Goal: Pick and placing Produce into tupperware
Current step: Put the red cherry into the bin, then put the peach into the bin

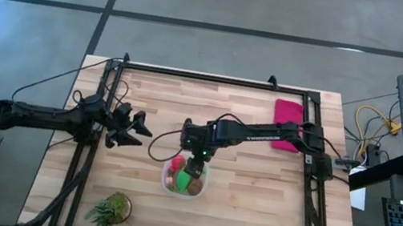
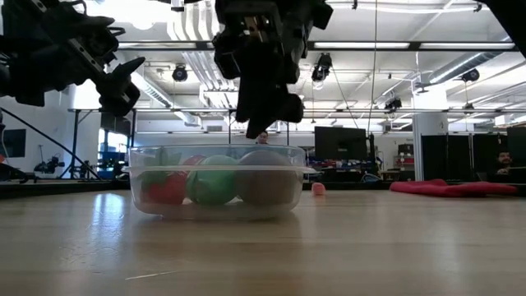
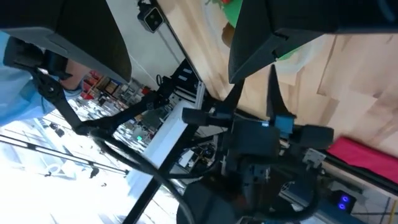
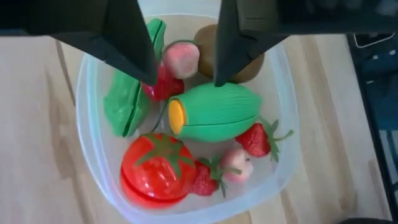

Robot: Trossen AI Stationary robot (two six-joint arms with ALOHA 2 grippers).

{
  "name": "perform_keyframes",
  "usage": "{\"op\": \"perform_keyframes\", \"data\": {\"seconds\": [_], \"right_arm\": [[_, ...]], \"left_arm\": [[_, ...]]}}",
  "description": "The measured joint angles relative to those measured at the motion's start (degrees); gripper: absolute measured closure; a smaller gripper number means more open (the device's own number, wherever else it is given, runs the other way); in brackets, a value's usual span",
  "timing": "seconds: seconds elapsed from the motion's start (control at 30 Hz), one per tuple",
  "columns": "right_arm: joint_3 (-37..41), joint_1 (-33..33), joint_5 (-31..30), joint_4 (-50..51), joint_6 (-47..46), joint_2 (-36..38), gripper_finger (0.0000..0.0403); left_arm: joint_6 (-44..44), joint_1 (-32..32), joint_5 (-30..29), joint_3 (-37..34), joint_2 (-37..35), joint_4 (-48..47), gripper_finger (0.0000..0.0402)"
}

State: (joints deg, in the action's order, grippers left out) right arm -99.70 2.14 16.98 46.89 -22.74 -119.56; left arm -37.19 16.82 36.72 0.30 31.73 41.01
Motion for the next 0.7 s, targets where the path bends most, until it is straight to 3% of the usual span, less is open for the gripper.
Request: {"op": "perform_keyframes", "data": {"seconds": [0.13,0.3,0.5,0.7], "right_arm": [[-2.03,-0.03,-1.90,1.96,-0.24,0.67,0.0208],[-7.20,-2.07,-19.50,17.59,-2.49,1.03,0.0167],[-5.37,-13.02,-19.21,28.51,-2.81,-0.12,0.0162],[-2.58,-20.50,-18.57,24.27,-6.83,-0.79,0.0173]], "left_arm": [[-0.78,0.02,0.25,-0.02,0.02,0.02,0.0146],[-1.54,0.04,0.82,-0.02,0.01,0.04,0.0146],[-2.67,0.04,0.86,-0.02,0.02,0.05,0.0146],[-3.13,0.02,0.89,-0.02,0.11,0.07,0.0146]]}}
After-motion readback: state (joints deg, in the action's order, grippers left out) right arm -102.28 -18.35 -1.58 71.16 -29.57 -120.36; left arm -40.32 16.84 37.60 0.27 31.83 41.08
